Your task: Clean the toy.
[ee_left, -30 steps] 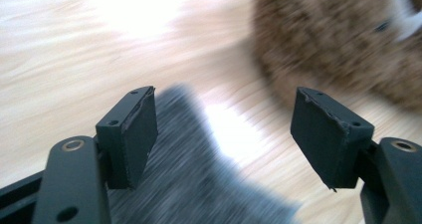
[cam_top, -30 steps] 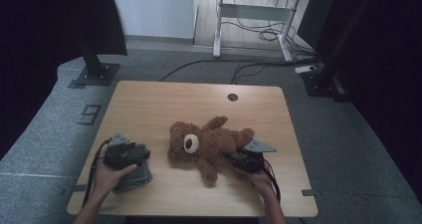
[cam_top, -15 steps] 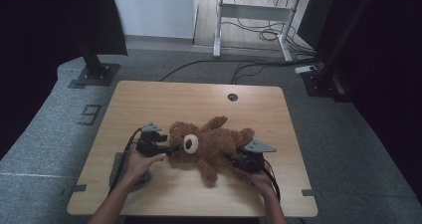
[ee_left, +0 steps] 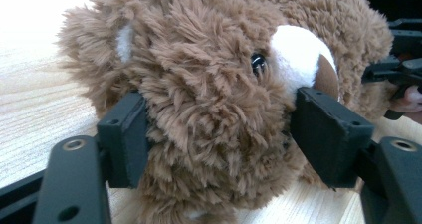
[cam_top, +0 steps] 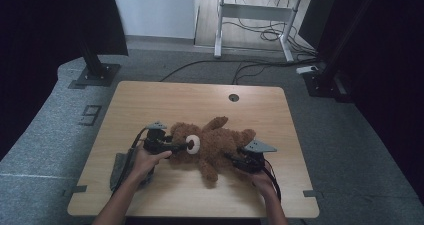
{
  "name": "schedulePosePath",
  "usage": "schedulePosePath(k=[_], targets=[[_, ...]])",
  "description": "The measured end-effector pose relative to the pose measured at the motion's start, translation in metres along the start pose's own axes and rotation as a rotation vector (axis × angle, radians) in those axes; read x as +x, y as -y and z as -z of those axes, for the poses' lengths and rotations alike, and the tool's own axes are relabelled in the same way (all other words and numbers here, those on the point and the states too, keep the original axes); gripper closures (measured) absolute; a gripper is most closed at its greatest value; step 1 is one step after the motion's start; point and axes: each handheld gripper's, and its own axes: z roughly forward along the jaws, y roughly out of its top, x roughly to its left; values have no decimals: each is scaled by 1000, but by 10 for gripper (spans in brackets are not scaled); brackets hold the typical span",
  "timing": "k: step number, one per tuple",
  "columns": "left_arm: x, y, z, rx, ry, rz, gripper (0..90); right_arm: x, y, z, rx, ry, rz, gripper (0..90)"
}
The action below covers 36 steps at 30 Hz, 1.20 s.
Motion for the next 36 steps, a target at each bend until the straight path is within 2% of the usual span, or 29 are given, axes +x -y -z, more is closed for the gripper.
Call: schedulePosePath(k=[7,11,13,14,15,17,21,25,30,36], targets=[[-4,2,3,13,-23,-14,360,4,-3,-7,-11,-10,6,602],[-8,3,9,16,-81,-51,422,10,-8,-18,-8,-14,32,604],[-8,4,11,15,-104,-57,453,14,-10,-22,-6,-11,49,602],[-8,5,12,7,-109,-53,480,15,-10,-23,-7,-11,50,596],[-7,6,12,0,-142,-60,569,15,-10,-22,-5,-12,50,584],[-7,9,12,-6,-134,-63,584,14,-10,-19,-4,-17,38,551],[-11,12,12,-13,-167,-92,613,15,-9,-16,1,-13,35,517],[-11,16,12,-24,-168,-98,627,14,-9,-13,8,-16,30,475],[-14,19,11,-33,-172,-122,641,11,-9,-7,1,-14,-9,395],[-19,25,9,-42,-169,-147,651,0,-11,4,-8,-7,-93,349]])
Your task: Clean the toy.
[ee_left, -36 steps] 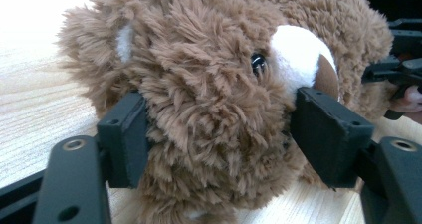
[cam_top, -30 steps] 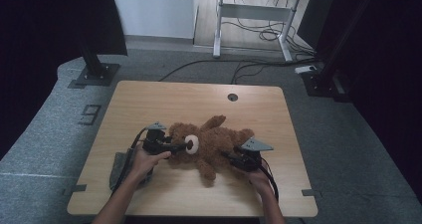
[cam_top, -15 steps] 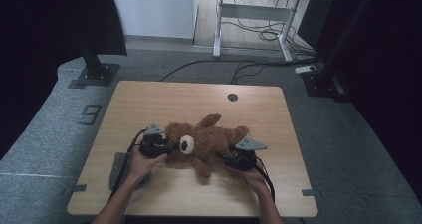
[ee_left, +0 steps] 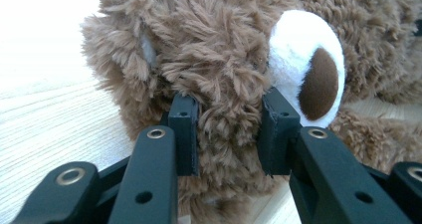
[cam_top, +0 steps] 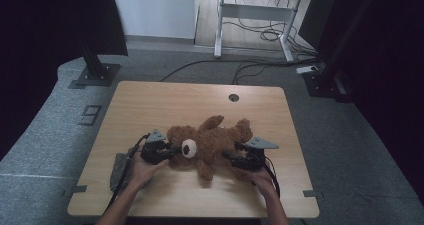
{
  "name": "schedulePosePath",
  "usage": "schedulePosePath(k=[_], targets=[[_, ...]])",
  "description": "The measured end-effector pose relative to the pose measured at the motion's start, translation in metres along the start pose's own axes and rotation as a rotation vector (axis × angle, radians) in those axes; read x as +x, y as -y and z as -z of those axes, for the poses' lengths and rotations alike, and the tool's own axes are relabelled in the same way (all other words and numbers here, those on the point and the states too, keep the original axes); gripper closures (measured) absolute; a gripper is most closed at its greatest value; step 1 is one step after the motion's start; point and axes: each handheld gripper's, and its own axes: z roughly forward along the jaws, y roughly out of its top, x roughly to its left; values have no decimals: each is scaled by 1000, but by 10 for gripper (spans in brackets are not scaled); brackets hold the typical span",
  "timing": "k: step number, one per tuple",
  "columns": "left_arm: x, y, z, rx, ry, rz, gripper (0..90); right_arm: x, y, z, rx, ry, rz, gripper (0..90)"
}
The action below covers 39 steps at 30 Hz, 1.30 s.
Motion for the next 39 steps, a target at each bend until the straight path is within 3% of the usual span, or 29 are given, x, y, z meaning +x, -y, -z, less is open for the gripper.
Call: schedulePosePath(k=[7,15,18,22,27,30,34,39], targets=[[-2,3,1,-4,-4,-16,655,-13,-7,10,1,13,-74,297],[-2,5,1,-7,1,-18,660,-24,-16,-3,93,-31,-125,238],[-3,6,2,-7,1,-21,660,-26,-15,-9,136,-26,-153,206],[-4,7,2,-5,2,-26,661,-29,-12,-12,160,-55,-193,194],[-5,8,1,-3,-1,-29,665,-24,-11,-21,187,-86,-159,261],[-5,8,1,-5,5,-22,665,-21,-10,-21,178,-102,-121,395],[-4,7,1,-8,18,-6,663,-15,-8,-18,135,-70,-64,561],[-1,5,1,-18,35,17,661,-10,-8,-16,85,-45,-27,623]])
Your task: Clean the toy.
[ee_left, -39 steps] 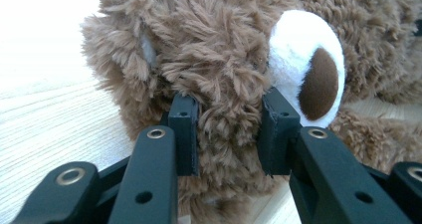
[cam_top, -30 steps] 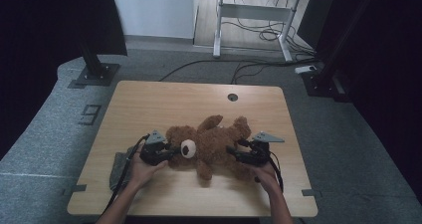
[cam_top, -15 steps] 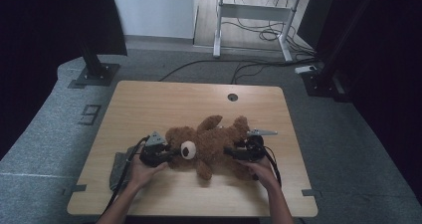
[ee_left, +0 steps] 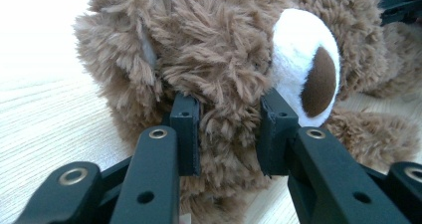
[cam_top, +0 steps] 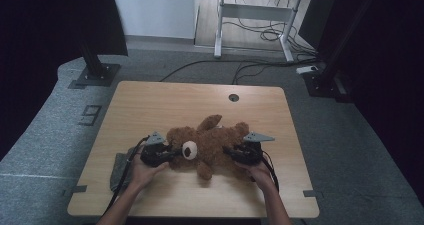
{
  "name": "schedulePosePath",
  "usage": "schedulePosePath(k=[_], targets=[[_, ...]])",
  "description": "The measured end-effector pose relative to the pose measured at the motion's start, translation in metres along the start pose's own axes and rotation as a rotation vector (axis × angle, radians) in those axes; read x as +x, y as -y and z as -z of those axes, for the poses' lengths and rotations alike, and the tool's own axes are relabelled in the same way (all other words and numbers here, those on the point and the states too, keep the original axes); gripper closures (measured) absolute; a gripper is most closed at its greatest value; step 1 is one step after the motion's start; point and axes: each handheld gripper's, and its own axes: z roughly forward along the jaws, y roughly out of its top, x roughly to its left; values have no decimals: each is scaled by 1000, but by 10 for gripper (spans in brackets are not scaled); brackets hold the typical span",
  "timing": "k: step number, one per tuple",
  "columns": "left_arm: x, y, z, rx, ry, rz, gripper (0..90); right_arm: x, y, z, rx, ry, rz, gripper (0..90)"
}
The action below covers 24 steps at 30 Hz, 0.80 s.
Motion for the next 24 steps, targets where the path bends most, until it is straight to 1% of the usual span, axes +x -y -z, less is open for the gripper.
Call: schedulePosePath(k=[2,3,7,9,13,17,19,24], targets=[[2,-2,0,0,4,11,661,2,-1,0,-18,8,24,636],[3,-4,0,2,2,9,661,3,-3,0,-26,11,36,639],[6,-10,-2,3,-23,7,660,9,-10,-3,-59,44,88,646],[9,-13,-1,-2,-22,12,660,12,-13,-4,-79,52,111,647],[12,-17,1,-18,-13,18,657,13,-16,-3,-116,57,132,654],[12,-17,4,-26,14,17,643,13,-15,3,-157,57,165,664],[12,-17,6,-33,36,26,628,14,-11,9,-189,60,190,671],[16,-19,7,-40,91,63,583,16,-6,18,-246,79,217,691]])
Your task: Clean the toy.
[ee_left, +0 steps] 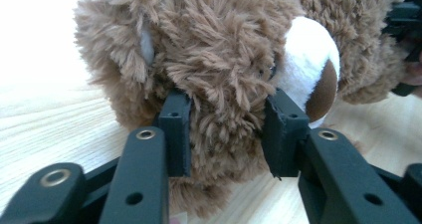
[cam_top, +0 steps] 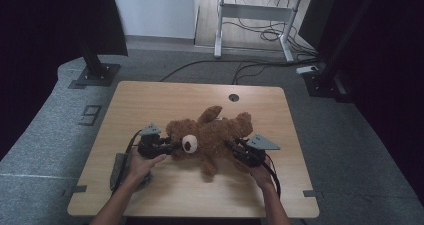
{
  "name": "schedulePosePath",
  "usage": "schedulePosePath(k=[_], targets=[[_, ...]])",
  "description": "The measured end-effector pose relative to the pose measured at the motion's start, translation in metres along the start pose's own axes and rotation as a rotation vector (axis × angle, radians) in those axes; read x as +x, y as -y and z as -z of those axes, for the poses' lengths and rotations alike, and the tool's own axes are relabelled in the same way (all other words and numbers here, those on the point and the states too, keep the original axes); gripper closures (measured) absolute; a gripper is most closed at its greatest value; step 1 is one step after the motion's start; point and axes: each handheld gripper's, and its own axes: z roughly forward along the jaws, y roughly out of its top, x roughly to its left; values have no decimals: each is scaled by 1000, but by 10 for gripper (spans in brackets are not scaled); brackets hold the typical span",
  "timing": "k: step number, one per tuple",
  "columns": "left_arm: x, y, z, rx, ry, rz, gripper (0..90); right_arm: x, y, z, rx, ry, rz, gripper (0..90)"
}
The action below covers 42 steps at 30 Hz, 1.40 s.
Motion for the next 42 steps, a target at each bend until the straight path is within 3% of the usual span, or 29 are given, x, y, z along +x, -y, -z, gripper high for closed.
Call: schedulePosePath(k=[8,15,18,20,22,28,32,36,42], targets=[[18,-3,3,-30,107,114,442,1,0,3,-26,-20,15,703],[25,-10,11,-69,157,142,381,5,2,0,-13,-47,38,706],[23,-18,8,-63,160,145,328,7,2,-2,-16,-66,46,710],[24,-23,4,-39,127,140,284,9,1,-3,-25,-69,51,713],[26,-25,2,-35,131,147,277,11,0,-3,-33,-79,56,715],[36,-23,2,16,24,180,267,11,1,1,-35,-83,61,717],[37,-21,-2,62,-5,207,225,9,3,1,-37,-81,53,717],[39,-19,-8,74,32,250,202,9,4,2,-36,-85,55,717],[45,-15,-22,73,132,342,172,7,6,0,-23,-92,48,723]])
